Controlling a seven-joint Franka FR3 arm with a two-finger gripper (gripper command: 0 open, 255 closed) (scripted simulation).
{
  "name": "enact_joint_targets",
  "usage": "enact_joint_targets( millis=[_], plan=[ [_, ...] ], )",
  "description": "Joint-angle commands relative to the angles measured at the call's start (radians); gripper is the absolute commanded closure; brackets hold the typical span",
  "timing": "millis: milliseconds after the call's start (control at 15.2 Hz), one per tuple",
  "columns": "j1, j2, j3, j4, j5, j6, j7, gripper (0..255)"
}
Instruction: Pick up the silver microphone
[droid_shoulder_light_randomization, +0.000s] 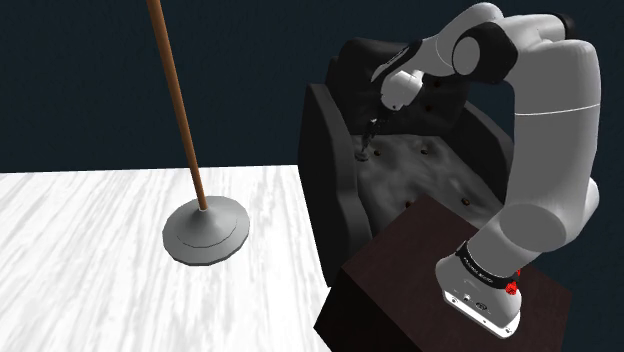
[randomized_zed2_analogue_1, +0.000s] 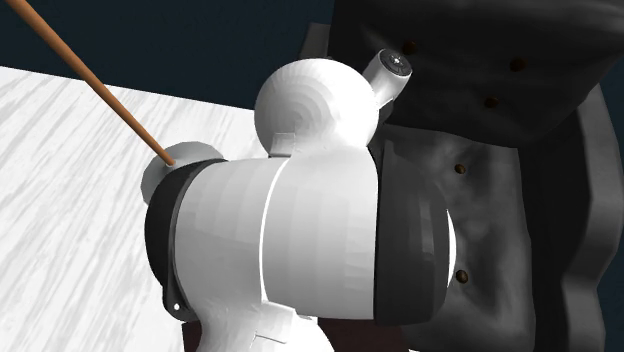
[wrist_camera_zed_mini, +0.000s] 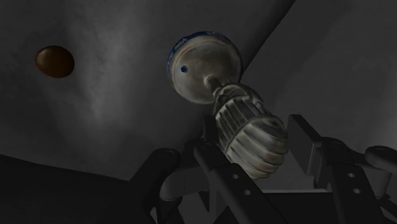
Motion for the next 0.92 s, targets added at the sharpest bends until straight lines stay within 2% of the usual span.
enact_joint_targets(
  millis=[0, 858],
  plan=[
    [0.006, -0.018, -0.009, -0.001, -0.014, -0.014, 0.012, 255],
    [0.040, -0.119, -0.059, 0.000, -0.094, -0.101, 0.081, 255]
  ],
)
